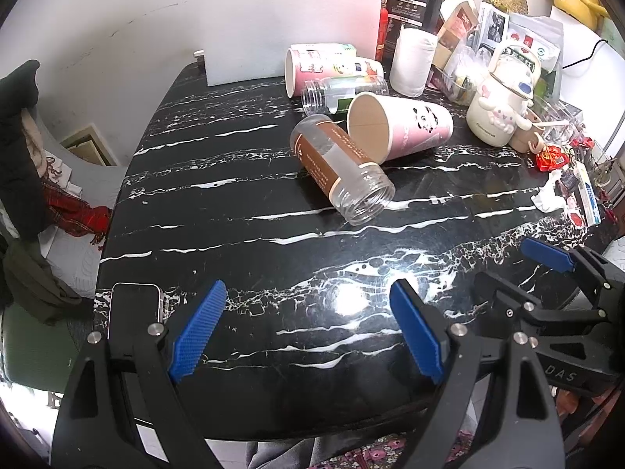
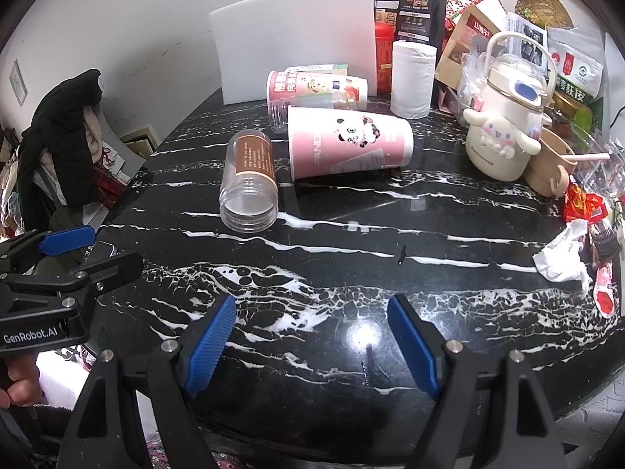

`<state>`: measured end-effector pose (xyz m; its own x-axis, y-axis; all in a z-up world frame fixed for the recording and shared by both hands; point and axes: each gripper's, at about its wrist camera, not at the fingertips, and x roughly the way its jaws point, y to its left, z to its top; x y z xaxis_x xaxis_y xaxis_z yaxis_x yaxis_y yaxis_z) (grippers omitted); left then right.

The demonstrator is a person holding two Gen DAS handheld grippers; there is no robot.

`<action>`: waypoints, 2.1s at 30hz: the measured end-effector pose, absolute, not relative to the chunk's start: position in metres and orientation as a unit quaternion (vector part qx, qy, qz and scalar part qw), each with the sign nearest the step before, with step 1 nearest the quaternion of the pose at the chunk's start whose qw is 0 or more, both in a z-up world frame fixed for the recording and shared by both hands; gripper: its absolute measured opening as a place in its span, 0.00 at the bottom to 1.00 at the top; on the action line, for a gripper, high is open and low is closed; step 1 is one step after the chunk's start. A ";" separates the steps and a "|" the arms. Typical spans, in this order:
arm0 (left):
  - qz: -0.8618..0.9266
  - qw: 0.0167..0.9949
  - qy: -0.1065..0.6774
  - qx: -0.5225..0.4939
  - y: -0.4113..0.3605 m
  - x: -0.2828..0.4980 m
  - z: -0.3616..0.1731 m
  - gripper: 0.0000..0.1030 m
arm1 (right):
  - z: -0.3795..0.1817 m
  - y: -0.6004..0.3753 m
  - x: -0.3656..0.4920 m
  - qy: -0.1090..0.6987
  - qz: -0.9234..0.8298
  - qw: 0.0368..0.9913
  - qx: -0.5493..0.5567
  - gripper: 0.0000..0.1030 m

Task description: Flip cup upside down

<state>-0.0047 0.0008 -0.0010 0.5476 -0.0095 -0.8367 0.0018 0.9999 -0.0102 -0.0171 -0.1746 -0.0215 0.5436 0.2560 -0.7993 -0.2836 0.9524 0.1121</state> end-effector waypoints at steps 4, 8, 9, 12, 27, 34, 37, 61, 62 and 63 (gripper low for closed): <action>-0.003 0.880 0.476 -0.004 0.001 -0.005 -0.001 0.83 | -0.022 -0.174 -0.017 0.453 0.154 0.878 -0.015 0.78; -0.003 0.879 0.476 -0.004 0.002 -0.006 -0.001 0.83 | -0.023 -0.174 -0.017 0.454 0.157 0.877 -0.015 0.78; -0.003 0.879 0.476 -0.004 0.002 -0.006 -0.001 0.83 | -0.023 -0.174 -0.017 0.454 0.157 0.877 -0.015 0.78; -0.003 0.879 0.476 -0.004 0.002 -0.006 -0.001 0.83 | -0.023 -0.174 -0.017 0.453 0.157 0.877 -0.014 0.78; -0.003 0.877 0.480 -0.005 0.003 -0.008 0.001 0.83 | -0.024 -0.172 -0.018 0.454 0.161 0.876 -0.018 0.78; -0.002 0.876 0.481 -0.004 0.002 -0.006 0.000 0.83 | -0.024 -0.172 -0.017 0.456 0.161 0.875 -0.019 0.78; -0.001 0.876 0.482 -0.004 0.002 -0.006 0.000 0.83 | -0.024 -0.172 -0.017 0.455 0.162 0.875 -0.020 0.78; 0.039 0.875 0.482 -0.008 0.032 0.006 -0.003 0.83 | -0.017 -0.144 0.008 0.448 0.190 0.873 -0.041 0.78; 0.041 0.875 0.483 -0.010 0.035 0.007 -0.004 0.83 | -0.017 -0.141 0.011 0.447 0.191 0.873 -0.043 0.78; 0.043 0.875 0.483 -0.011 0.039 0.009 -0.003 0.83 | -0.016 -0.139 0.013 0.447 0.192 0.873 -0.045 0.78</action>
